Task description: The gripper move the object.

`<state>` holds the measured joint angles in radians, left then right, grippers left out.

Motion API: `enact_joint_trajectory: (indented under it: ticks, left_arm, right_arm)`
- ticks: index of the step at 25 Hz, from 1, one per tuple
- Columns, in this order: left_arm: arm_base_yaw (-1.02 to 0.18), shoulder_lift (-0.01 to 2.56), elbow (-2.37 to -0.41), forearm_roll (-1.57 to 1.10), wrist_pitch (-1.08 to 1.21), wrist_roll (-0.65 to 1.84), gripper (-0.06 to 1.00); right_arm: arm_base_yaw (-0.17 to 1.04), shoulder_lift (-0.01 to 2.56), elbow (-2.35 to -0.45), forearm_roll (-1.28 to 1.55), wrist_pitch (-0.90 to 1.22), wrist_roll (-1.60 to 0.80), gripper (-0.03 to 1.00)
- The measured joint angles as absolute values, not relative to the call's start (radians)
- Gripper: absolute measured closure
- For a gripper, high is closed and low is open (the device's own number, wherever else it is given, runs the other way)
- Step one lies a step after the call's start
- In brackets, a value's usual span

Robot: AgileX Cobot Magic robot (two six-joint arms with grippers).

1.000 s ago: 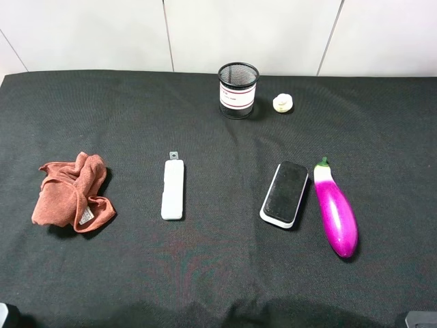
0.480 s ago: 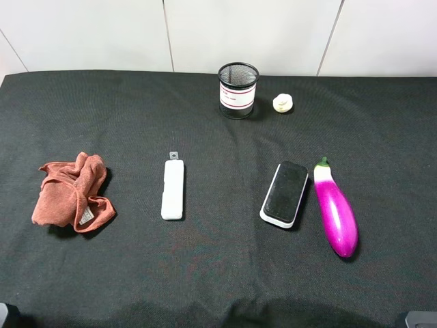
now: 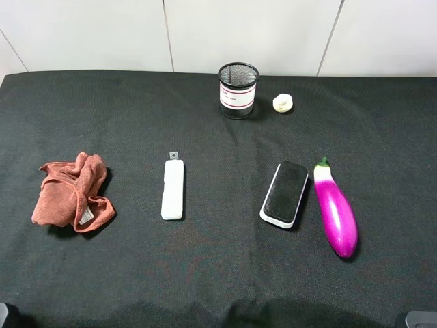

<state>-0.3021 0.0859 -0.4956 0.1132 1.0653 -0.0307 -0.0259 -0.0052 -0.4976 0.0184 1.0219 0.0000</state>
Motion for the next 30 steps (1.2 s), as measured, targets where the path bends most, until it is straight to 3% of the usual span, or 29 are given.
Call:
enact_joint_trajectory:
  ticks: [13,30]
  left_arm:
    - [-0.117,-0.008,-0.489,0.099,1.06,0.042,0.04]
    - [-0.113,-0.009,-0.489,0.095,1.06,0.047,0.04]
  right_arm:
    - [-0.026,-0.005,-0.498,0.018,1.022,0.0,0.27]
    - [-0.026,-0.005,-0.498,0.018,1.022,0.0,0.27]
